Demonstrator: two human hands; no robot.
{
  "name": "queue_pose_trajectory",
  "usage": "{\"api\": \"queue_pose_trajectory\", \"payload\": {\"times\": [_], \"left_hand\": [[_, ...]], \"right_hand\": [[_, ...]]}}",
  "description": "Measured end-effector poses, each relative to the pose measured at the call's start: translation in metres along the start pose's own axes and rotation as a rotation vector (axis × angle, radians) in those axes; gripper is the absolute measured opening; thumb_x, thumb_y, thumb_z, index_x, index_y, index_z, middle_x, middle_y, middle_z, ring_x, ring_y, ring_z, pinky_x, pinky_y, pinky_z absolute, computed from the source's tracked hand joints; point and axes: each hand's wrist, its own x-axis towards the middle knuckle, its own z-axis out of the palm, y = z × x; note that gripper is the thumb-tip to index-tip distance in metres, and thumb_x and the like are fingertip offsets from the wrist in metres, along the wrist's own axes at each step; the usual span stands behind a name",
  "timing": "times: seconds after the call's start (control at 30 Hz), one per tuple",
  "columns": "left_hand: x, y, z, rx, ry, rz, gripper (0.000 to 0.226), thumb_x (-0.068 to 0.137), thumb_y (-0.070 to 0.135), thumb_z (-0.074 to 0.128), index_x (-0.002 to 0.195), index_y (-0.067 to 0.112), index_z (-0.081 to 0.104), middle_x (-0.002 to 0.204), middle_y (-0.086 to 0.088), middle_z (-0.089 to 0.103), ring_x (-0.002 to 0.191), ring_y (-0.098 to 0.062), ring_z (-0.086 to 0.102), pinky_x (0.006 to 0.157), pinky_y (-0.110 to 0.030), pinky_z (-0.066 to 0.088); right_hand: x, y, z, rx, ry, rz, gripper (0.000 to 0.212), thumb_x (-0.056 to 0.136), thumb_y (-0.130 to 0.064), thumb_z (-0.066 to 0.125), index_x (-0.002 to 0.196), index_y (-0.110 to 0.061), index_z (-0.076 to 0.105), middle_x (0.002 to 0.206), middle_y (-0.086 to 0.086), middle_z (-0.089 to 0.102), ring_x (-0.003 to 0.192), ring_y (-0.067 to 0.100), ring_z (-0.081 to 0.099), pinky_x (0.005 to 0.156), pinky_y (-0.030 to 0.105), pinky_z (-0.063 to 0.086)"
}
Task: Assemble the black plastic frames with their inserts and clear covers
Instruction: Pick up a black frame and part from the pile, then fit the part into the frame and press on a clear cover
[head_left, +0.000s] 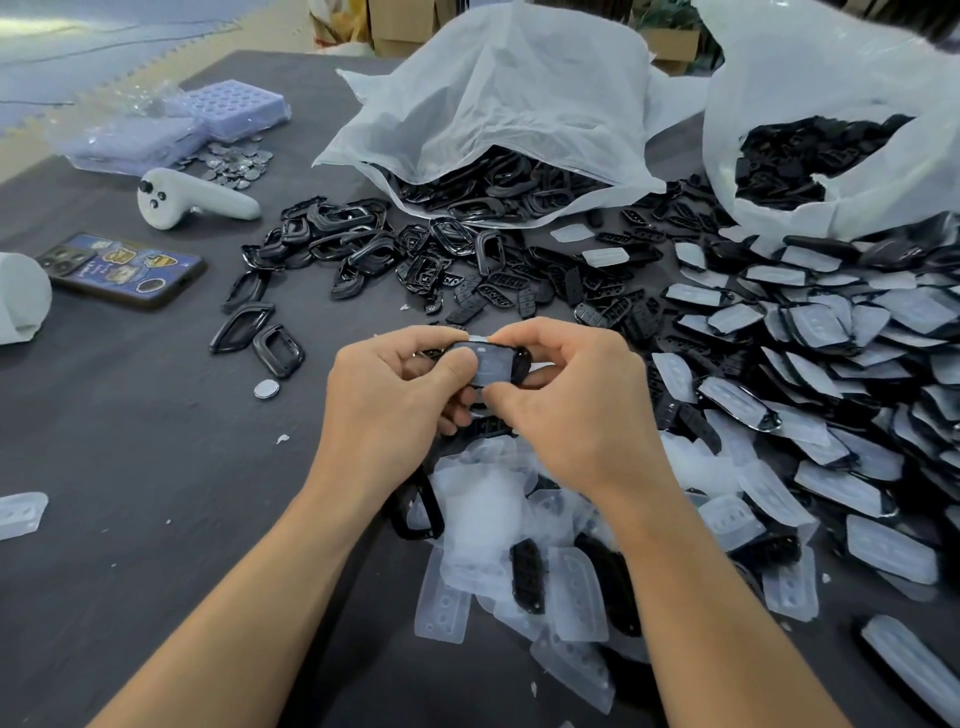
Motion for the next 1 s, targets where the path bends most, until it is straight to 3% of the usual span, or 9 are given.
{"api": "queue_pose_trajectory", "payload": {"times": [0.13, 0.23, 0.27, 0.37, 0.5, 0.63, 0.7, 0.87, 1.0], "left_hand": [[0.001, -0.002, -0.002, -0.021, 0.094, -0.013, 0.016, 0.098, 0.026, 0.068, 0.09, 0.034, 0.08, 0.065, -0.008, 0.074, 0.049, -0.02, 0.067, 0.047, -0.022, 0.05], [0.007, -0.005, -0.005, 0.072, 0.204, 0.018, 0.017, 0.092, 0.032, 0.064, 0.09, 0.036, 0.08, 0.064, -0.002, 0.074, 0.05, -0.016, 0.066, 0.05, -0.023, 0.052], [0.01, -0.007, -0.007, 0.124, 0.244, 0.04, 0.017, 0.09, 0.033, 0.063, 0.09, 0.038, 0.079, 0.065, 0.003, 0.074, 0.052, -0.014, 0.067, 0.054, -0.026, 0.055], [0.023, -0.006, -0.007, 0.305, 0.363, 0.097, 0.019, 0.088, 0.036, 0.06, 0.091, 0.041, 0.078, 0.069, 0.018, 0.073, 0.061, -0.008, 0.068, 0.07, -0.032, 0.058], [0.056, 0.001, 0.003, 0.479, 0.401, 0.227, 0.021, 0.091, 0.028, 0.063, 0.097, 0.037, 0.081, 0.076, 0.024, 0.068, 0.089, -0.01, 0.07, 0.088, -0.027, 0.049], [0.075, -0.005, 0.023, 0.941, 0.154, 0.432, 0.018, 0.092, 0.025, 0.065, 0.098, 0.028, 0.082, 0.093, 0.003, 0.076, 0.103, -0.025, 0.063, 0.092, -0.034, 0.033], [0.08, -0.008, 0.032, 1.134, 0.091, 0.407, 0.018, 0.092, 0.032, 0.064, 0.103, 0.03, 0.078, 0.103, 0.001, 0.076, 0.107, -0.026, 0.062, 0.093, -0.037, 0.029], [0.084, -0.006, 0.03, 0.903, 0.085, 0.317, 0.021, 0.091, 0.018, 0.068, 0.106, 0.026, 0.081, 0.104, 0.002, 0.08, 0.099, -0.024, 0.069, 0.094, -0.034, 0.039], [0.076, 0.003, 0.025, 0.525, 0.228, 0.192, 0.033, 0.082, 0.016, 0.075, 0.11, 0.032, 0.079, 0.085, 0.016, 0.074, 0.081, -0.005, 0.068, 0.086, -0.026, 0.052]], "right_hand": [[0.008, 0.007, -0.026, -0.078, -0.034, 0.099, 0.032, 0.069, -0.025, 0.092, 0.097, -0.034, 0.08, 0.076, -0.019, 0.075, 0.065, -0.002, 0.071, 0.056, 0.011, 0.053], [0.016, 0.018, -0.054, -0.211, 0.206, 0.156, 0.039, 0.073, -0.028, 0.089, 0.11, -0.031, 0.077, 0.08, -0.024, 0.071, 0.074, -0.013, 0.068, 0.063, 0.005, 0.051], [0.018, 0.02, -0.062, -0.269, 0.318, 0.197, 0.044, 0.076, -0.031, 0.086, 0.119, -0.03, 0.074, 0.09, -0.022, 0.073, 0.082, -0.009, 0.068, 0.071, 0.009, 0.052], [0.019, 0.025, -0.066, -0.455, 0.507, 0.322, 0.064, 0.087, -0.045, 0.075, 0.144, -0.024, 0.055, 0.126, 0.005, 0.066, 0.117, 0.024, 0.059, 0.099, 0.042, 0.048], [0.012, 0.008, -0.024, -0.438, 0.289, 0.115, 0.045, 0.092, -0.035, 0.07, 0.135, -0.024, 0.062, 0.119, 0.0, 0.065, 0.107, 0.021, 0.06, 0.099, 0.039, 0.05], [0.006, 0.006, 0.013, -0.517, 0.004, -0.059, 0.037, 0.09, -0.015, 0.066, 0.126, -0.026, 0.069, 0.115, 0.002, 0.069, 0.111, 0.025, 0.058, 0.1, 0.038, 0.046], [0.009, 0.009, 0.02, -0.551, -0.092, -0.073, 0.042, 0.089, -0.013, 0.062, 0.128, -0.029, 0.067, 0.111, 0.003, 0.069, 0.109, 0.026, 0.058, 0.095, 0.037, 0.044], [0.011, 0.017, 0.018, -0.458, -0.086, -0.049, 0.043, 0.089, -0.015, 0.07, 0.129, -0.03, 0.066, 0.117, -0.001, 0.071, 0.111, 0.022, 0.061, 0.099, 0.036, 0.046], [0.011, 0.019, 0.017, -0.377, -0.053, -0.025, 0.052, 0.085, -0.01, 0.076, 0.131, -0.031, 0.063, 0.099, -0.012, 0.07, 0.076, 0.013, 0.055, 0.084, 0.034, 0.052]]}}
